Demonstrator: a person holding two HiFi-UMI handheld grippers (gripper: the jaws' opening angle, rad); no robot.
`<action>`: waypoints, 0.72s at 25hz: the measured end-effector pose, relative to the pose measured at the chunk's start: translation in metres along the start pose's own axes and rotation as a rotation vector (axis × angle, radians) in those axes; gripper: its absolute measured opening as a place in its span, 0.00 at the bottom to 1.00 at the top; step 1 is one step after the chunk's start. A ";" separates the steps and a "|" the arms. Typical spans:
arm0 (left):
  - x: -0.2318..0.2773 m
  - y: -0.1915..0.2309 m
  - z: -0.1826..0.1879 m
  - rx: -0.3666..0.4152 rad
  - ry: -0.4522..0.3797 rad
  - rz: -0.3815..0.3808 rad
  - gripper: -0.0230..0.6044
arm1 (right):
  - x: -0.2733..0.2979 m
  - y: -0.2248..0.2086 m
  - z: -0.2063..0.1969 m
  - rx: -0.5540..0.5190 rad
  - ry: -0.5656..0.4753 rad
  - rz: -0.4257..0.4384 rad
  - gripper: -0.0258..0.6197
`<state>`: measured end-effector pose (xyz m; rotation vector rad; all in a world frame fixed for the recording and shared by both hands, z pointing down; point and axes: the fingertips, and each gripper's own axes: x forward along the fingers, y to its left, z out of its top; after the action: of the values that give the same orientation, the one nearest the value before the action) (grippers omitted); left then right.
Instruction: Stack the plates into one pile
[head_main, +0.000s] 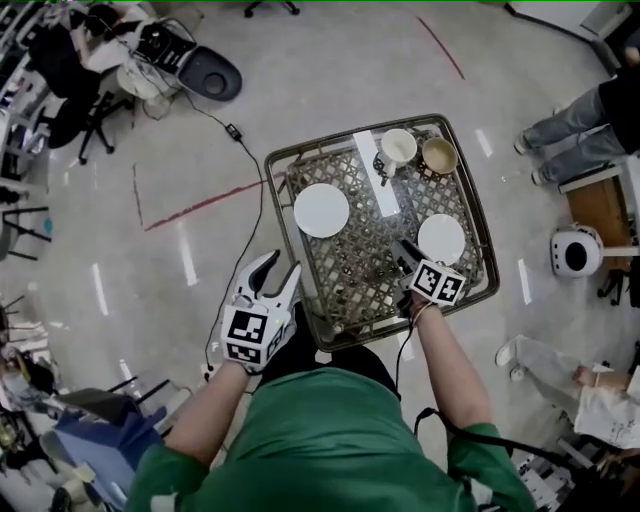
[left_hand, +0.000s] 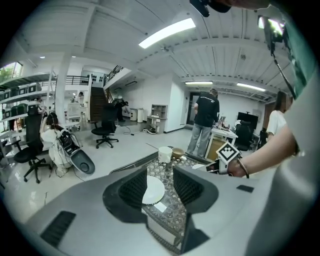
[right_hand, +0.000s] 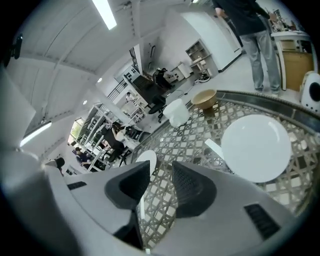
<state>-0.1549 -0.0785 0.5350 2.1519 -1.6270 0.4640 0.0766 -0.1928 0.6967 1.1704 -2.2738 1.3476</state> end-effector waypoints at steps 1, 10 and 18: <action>-0.006 0.008 -0.004 -0.007 0.000 0.009 0.31 | 0.011 0.008 -0.006 0.002 0.019 0.009 0.28; -0.040 0.064 -0.028 -0.044 0.019 0.062 0.31 | 0.098 0.049 -0.049 0.045 0.166 0.036 0.27; -0.046 0.101 -0.043 -0.062 0.051 0.082 0.31 | 0.153 0.044 -0.056 0.120 0.181 -0.004 0.27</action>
<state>-0.2658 -0.0429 0.5612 2.0188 -1.6839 0.4830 -0.0644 -0.2142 0.7863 1.0401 -2.0891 1.5404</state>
